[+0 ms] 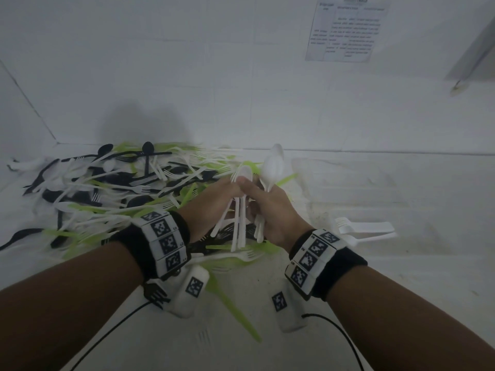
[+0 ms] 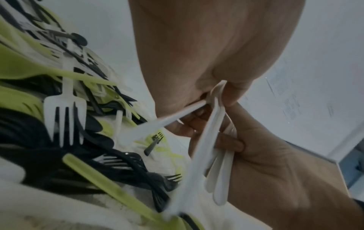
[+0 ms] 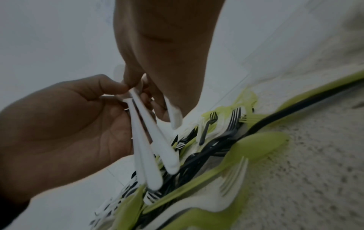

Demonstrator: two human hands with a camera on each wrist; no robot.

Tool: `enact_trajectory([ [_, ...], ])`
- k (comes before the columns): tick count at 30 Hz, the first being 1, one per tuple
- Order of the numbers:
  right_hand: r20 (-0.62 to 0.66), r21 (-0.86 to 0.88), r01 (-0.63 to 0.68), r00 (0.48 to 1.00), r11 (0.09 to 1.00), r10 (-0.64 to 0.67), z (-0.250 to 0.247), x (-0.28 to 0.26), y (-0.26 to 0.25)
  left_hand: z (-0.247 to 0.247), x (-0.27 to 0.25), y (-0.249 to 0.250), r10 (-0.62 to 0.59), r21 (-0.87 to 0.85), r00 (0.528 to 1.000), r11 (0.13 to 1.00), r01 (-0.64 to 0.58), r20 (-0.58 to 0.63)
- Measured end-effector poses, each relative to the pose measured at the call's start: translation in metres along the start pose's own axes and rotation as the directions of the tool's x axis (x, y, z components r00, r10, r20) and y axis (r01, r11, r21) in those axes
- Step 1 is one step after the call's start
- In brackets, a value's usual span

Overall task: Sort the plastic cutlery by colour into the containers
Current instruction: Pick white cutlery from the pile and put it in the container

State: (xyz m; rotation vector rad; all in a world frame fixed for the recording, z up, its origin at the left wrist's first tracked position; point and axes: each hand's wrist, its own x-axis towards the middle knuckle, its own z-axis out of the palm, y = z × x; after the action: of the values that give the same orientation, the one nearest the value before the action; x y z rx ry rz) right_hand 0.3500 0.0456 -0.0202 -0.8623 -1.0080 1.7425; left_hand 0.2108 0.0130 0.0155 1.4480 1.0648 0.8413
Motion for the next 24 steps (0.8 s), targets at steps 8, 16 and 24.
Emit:
enact_trajectory([
  [8,-0.051,-0.024,-0.050,0.998,0.998,0.049,-0.004,0.004,0.003,0.004,0.002,-0.009,-0.014,-0.196,1.000,0.981,0.013,-0.005],
  [16,-0.105,-0.018,-0.002,0.994,1.000,0.000,-0.005,0.008,0.015,0.008,0.003,-0.020,-0.097,-0.191,0.979,0.980,0.062,-0.181],
  [24,-0.071,-0.056,-0.067,0.995,0.996,0.063,-0.007,0.009,0.018,-0.001,-0.004,-0.017,-0.145,-0.236,0.988,0.964,0.127,-0.060],
])
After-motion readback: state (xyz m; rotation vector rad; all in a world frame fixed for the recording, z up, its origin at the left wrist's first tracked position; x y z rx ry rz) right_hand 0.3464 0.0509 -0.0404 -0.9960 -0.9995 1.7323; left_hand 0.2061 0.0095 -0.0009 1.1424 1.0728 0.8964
